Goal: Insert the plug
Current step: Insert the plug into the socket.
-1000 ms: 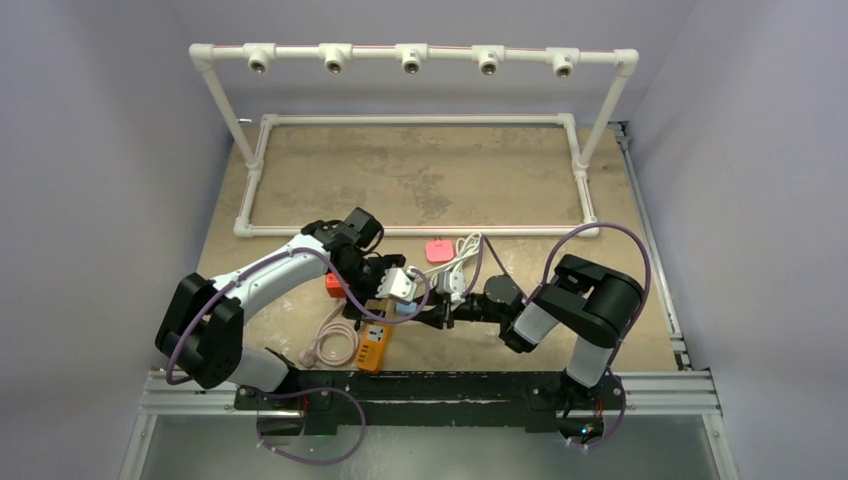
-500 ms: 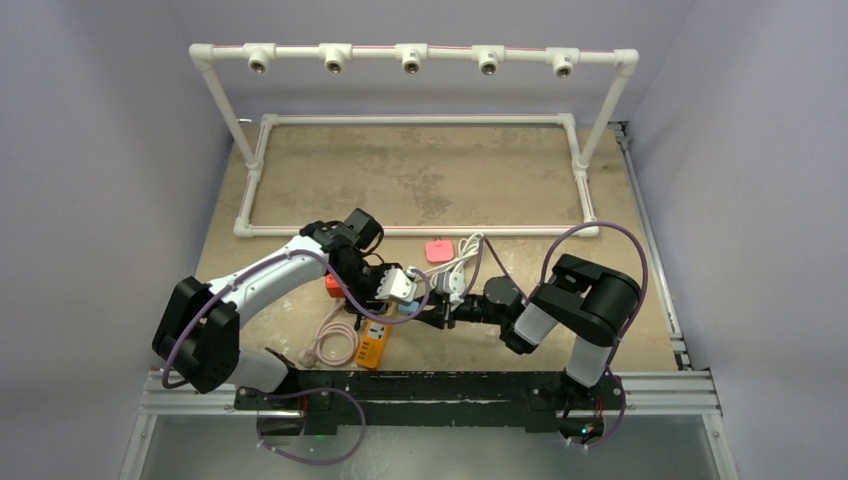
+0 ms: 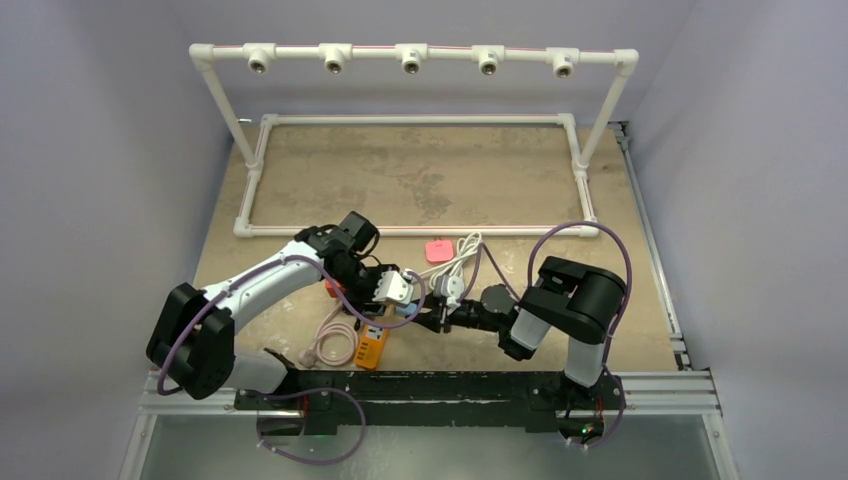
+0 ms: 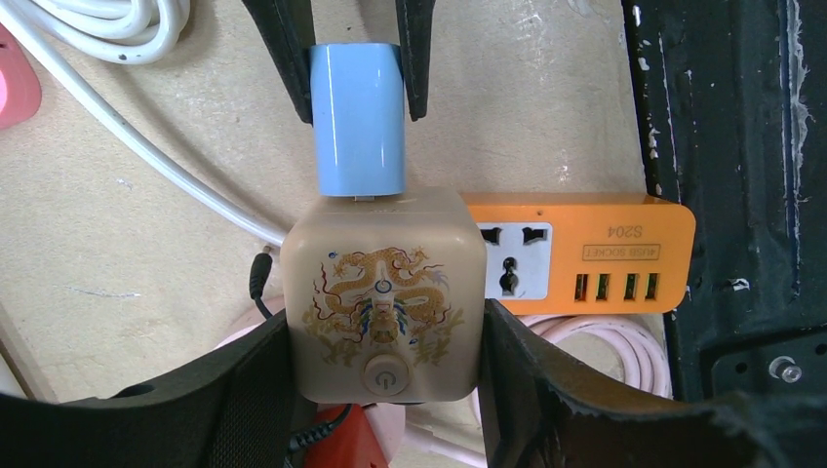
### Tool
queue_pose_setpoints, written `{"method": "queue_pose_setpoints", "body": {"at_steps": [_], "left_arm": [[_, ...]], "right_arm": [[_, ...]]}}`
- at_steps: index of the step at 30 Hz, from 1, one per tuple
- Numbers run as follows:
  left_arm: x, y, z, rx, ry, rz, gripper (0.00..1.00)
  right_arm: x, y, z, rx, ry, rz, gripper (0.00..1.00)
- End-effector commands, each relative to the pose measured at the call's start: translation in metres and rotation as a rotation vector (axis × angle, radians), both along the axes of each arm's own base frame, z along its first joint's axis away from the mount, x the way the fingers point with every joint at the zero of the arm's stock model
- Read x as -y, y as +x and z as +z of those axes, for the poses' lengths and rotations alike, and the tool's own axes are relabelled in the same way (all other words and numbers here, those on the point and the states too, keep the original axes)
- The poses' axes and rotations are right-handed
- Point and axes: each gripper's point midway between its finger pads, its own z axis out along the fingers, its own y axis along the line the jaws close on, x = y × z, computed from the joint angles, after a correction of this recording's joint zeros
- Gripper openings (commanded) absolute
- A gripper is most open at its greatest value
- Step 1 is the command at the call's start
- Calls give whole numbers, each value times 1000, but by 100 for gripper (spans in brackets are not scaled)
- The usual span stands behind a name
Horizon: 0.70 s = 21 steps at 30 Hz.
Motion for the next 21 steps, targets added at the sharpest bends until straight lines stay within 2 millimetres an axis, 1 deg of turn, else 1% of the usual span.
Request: {"method": "queue_pose_setpoints", "body": {"at_steps": [1,6,10,13,16,19,21], "left_arm": [[4,-12,-37,-54,10,-67,0],[9,-8,-41,-62,3,-76,0],[10,-7,-43,-55,1,-84,0],[10,-8,-47,-56,0,-82,0],[12,-8,-47,-58,-10,-85,0],[12,-9,-46,-61,-12,-85,0],[13,-9,-44,-61,-20,-90,0]], "right_arm": [[-23,-13,20,27,65,81,0],[-34,-12,28,37,77,99,0],[-38,-12,30,24,78,102,0],[-43,-16,29,17,75,126,0],[-43,-18,26,8,71,135,0],[-39,-22,25,-24,71,134,0],[-32,-17,29,-13,74,87,20]]}}
